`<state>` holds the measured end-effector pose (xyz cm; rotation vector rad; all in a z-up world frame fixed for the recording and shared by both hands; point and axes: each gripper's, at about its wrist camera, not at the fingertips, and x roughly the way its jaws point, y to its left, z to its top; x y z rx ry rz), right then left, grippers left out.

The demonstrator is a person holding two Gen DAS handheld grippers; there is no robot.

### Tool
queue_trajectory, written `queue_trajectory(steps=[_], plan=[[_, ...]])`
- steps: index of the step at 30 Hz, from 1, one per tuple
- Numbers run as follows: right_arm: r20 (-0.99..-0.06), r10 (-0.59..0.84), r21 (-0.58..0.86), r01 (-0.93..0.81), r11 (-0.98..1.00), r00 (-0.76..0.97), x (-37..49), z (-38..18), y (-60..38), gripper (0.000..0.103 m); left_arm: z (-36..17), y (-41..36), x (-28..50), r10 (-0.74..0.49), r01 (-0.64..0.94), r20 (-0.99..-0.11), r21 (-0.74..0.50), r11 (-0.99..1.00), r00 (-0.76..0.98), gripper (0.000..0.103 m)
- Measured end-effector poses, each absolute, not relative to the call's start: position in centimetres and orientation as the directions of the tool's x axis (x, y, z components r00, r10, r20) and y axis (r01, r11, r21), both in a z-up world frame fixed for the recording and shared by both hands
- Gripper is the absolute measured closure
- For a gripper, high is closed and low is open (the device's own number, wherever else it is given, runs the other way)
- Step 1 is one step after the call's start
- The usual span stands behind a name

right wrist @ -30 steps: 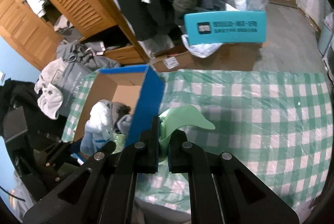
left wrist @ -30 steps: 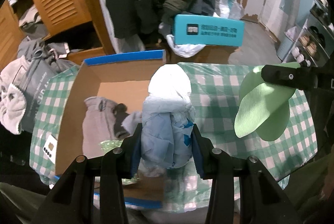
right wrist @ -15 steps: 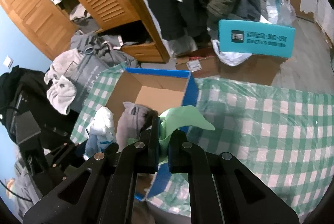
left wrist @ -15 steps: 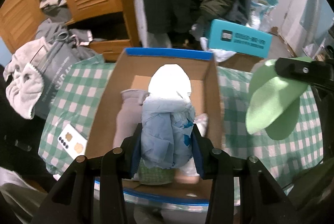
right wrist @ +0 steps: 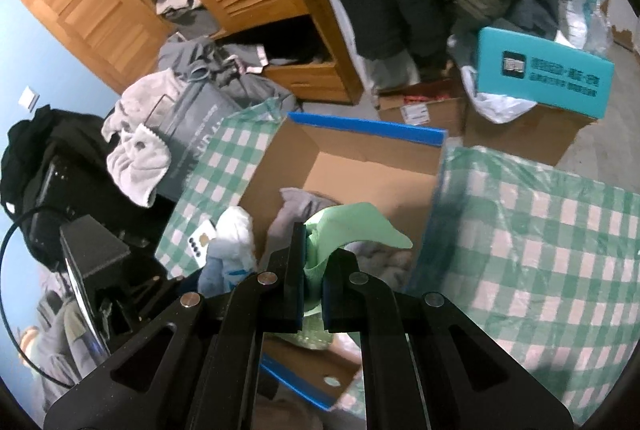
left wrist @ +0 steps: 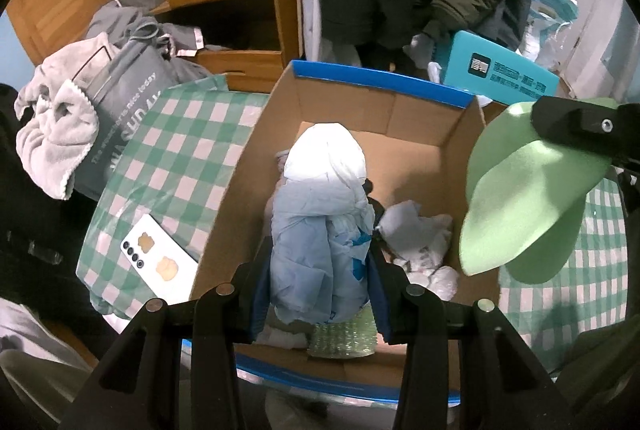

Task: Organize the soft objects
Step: 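Lower the sock into the box with the left gripper while the right drops the green cloth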

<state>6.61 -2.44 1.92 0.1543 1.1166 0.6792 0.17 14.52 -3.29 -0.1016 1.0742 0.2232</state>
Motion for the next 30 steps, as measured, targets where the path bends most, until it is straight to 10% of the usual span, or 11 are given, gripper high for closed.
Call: queue_trajectory(steps=[30], plan=[[-0.832, 0.462, 0.329, -0.397, 0.857, 0.308, 5.4, 1.2, -4.5, 0.050, -1.5, 14.8, -0.6, 0.134, -0.242, -0.887, 0.026, 0.970, 0.441, 0.030]])
